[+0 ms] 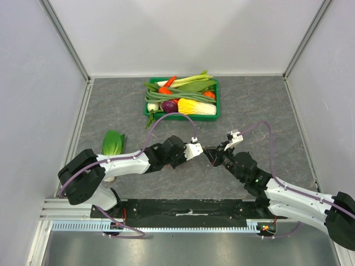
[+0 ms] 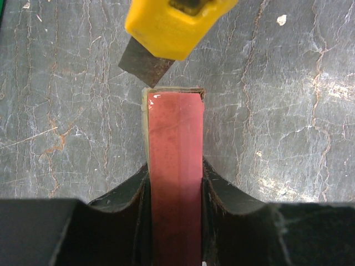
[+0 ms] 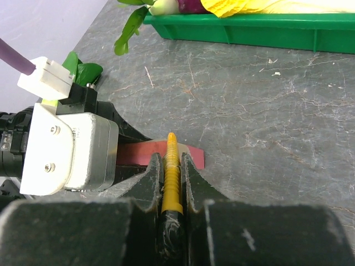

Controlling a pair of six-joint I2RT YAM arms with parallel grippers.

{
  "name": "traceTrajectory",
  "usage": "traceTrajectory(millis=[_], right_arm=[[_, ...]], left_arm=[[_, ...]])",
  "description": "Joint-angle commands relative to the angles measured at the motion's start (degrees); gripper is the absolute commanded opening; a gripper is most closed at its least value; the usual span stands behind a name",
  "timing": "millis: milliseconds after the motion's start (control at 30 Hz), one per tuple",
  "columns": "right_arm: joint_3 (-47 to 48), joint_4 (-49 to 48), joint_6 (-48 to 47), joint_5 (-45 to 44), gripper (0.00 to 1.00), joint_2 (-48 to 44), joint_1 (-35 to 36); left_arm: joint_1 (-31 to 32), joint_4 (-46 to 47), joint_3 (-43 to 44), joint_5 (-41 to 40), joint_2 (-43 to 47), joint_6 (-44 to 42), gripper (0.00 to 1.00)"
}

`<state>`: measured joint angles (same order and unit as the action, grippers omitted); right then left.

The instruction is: Unpack the express box

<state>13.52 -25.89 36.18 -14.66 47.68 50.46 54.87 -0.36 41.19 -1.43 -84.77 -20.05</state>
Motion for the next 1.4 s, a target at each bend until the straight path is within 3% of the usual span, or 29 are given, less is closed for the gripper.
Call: traceTrajectory(millis=[0, 467, 933, 1367], right_arm=[[2.7, -2.1, -1.3, 1.0, 0.00, 0.4, 0.0], [4.1, -1.2, -1.6, 3.8, 0.00, 3.8, -0.1], [7.3, 11.5, -4.5, 14.6, 0.00, 5.5, -2.9], [5.6, 13.8, -3.9, 19.1, 0.00, 4.2, -3.6]], left_arm=[[0.2, -1.3, 0.7, -0.1, -1.0, -0.1, 0.11], [0.2, -1.4, 1.0, -0.5, -1.3, 0.3, 0.11], [0.1, -1.0, 1.4, -2.3, -1.4, 2.3, 0.04], [-3.5, -1.4, 1.7, -0.7, -0.5, 4.5, 0.02]])
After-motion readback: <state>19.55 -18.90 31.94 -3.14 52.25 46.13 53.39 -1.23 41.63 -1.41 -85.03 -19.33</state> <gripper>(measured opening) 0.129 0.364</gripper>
